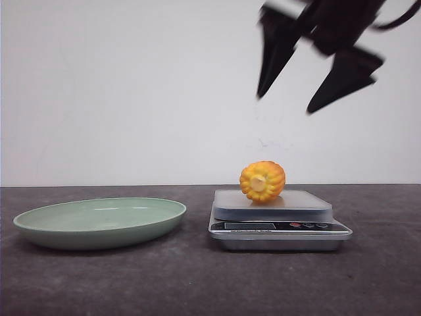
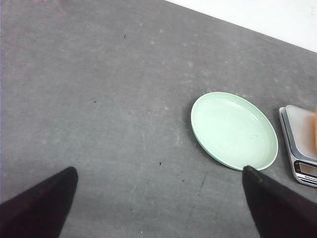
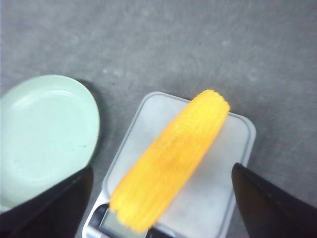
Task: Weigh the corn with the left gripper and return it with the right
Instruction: 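Lower the open right gripper over the corn on the scale, then close the right gripper on the corn and lift it toward the plate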
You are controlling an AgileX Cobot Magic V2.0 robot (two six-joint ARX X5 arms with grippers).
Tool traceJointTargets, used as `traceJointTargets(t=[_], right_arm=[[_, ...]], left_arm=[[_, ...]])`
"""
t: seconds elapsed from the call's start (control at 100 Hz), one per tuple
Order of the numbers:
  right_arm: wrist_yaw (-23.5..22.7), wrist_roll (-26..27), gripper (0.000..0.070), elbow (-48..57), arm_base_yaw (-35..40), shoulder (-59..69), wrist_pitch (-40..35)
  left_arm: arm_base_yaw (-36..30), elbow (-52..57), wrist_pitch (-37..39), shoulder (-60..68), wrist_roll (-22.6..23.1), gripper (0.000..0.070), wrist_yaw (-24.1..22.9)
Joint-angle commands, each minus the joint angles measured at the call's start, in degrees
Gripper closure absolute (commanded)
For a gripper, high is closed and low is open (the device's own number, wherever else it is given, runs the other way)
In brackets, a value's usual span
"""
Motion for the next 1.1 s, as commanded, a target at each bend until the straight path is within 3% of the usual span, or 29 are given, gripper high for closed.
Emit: traceJointTargets(t=[0.0,0.41,0.51,0.67,0.87,1.09], right_arm=[[0.8,1.3,0.0136,2.4,0.7,4.0,0.5],[1.7,5.5,0.0175,4.6,1.8,14.9,-0.3],[1.9,7.0,0.0291,4.6,2.5,15.3,-1.2],[1.9,9.4,0.0320,4.6,3.6,15.8,-1.1],[4.0,10.0,0.0697,4.6,4.5,15.8,-1.0],[5.7,9.5,0.0700,4.6,4.8,14.0,-0.6]], left_arm=[[-0.1,0.6,-0.9,0.1,0.8,0.0069,0.3],[-0.1,0.6,-1.0,0.1,2.9,0.0069,0.3],[-0.1,0.6,-1.0,0.1,3.1,0.0069,0.3],[-0.1,0.6,-1.0,0.1,3.5,0.0069,0.2],[-0.1,0.6,-1.0,0.1,3.8,0.0069,0.2],[-0.1,0.6,-1.0,0.1,4.0,0.0069,0.1]])
